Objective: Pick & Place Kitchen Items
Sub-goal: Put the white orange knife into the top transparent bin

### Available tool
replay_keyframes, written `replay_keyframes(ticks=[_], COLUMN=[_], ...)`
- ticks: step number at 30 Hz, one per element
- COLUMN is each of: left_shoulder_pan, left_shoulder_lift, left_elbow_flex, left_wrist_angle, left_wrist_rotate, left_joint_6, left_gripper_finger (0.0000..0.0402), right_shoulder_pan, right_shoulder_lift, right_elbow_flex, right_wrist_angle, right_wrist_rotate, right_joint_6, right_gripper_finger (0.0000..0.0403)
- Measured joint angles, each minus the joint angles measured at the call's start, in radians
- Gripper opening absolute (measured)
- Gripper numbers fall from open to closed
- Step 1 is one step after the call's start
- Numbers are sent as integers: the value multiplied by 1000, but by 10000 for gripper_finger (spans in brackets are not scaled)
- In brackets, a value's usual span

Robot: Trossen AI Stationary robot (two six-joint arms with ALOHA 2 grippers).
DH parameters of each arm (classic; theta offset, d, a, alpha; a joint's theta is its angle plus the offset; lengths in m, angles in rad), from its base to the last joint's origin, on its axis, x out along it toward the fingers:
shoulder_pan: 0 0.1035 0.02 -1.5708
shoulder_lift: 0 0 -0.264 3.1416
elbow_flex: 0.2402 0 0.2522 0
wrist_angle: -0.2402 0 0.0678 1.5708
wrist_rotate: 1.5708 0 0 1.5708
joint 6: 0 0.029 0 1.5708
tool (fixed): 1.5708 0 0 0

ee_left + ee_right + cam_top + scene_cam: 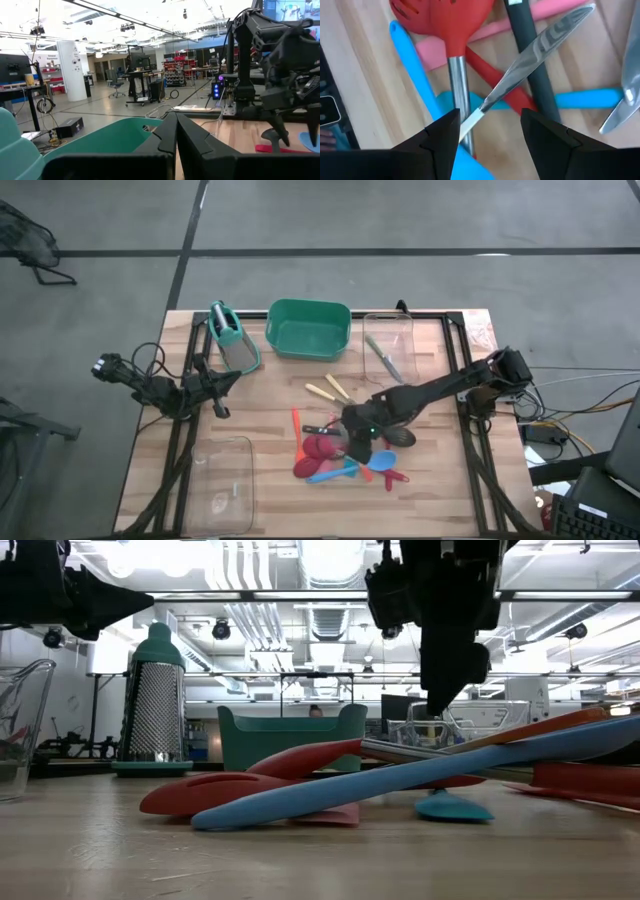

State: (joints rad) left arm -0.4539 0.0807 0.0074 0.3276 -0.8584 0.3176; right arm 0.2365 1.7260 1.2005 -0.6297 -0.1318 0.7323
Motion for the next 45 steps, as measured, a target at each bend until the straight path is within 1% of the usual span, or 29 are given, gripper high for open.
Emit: replay_keyframes(ticks=[11, 20, 25, 32, 45], left_shoulder_pan=[0, 0, 0, 0, 0], left_shoulder_lift=[0, 0, 0, 0, 0], left_elbow_flex=[0, 0, 0, 0, 0], left_wrist_angle=[0, -7, -9, -15, -15], left_wrist_rotate=[0, 0, 0, 0, 0], left_joint_6=[0, 0, 0, 0, 0], left_gripper_finger=[12, 12, 12, 12, 12], right_shoulder_pan=[41, 64, 66, 72, 71], right_shoulder_lift=[36, 103, 122, 138, 137], right_elbow_flex=[-14, -15, -18, -19, -8], right_wrist_angle=[42, 55, 72, 86, 84], right_wrist_rotate=[3, 0, 3, 3, 2], right_joint_6=[152, 202, 204, 185, 146], right_gripper_finger=[194, 211, 205, 172, 79])
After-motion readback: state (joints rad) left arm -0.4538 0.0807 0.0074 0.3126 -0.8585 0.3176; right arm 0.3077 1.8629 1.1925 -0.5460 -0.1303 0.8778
